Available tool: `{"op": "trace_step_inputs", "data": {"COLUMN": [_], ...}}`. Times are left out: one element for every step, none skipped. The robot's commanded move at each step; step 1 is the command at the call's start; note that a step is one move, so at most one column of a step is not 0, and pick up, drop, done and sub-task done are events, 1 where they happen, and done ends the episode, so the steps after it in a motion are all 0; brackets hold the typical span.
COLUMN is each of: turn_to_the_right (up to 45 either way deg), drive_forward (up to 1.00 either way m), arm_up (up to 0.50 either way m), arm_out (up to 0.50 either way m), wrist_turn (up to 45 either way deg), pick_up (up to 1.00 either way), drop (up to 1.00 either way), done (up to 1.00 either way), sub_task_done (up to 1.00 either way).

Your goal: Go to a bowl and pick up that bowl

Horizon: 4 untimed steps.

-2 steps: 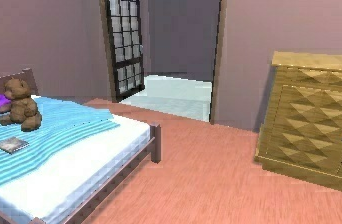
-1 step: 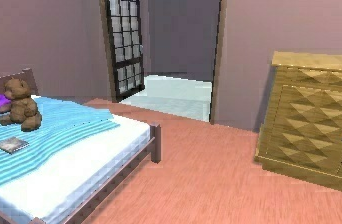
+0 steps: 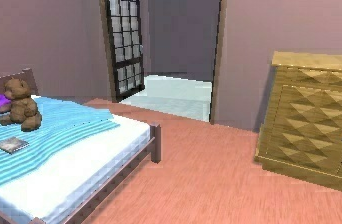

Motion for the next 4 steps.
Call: {"op": "trace_step_inputs", "data": {"turn_to_the_right": [0.0,0.0,0.0,0.0], "drive_forward": [0.0,0.0,0.0,0.0], "arm_up": [-0.24,0.0,0.1,0.0], "arm_out": [0.0,0.0,0.0,0.0], "wrist_turn": [0.0,0.0,0.0,0.0], "pick_up": [0.0,1.0,0.0,0.0], "drop": [0.0,0.0,0.0,0.0], "done": [0.0,0.0,0.0,1.0], "sub_task_done": [0.0,0.0,0.0,0.0]}}
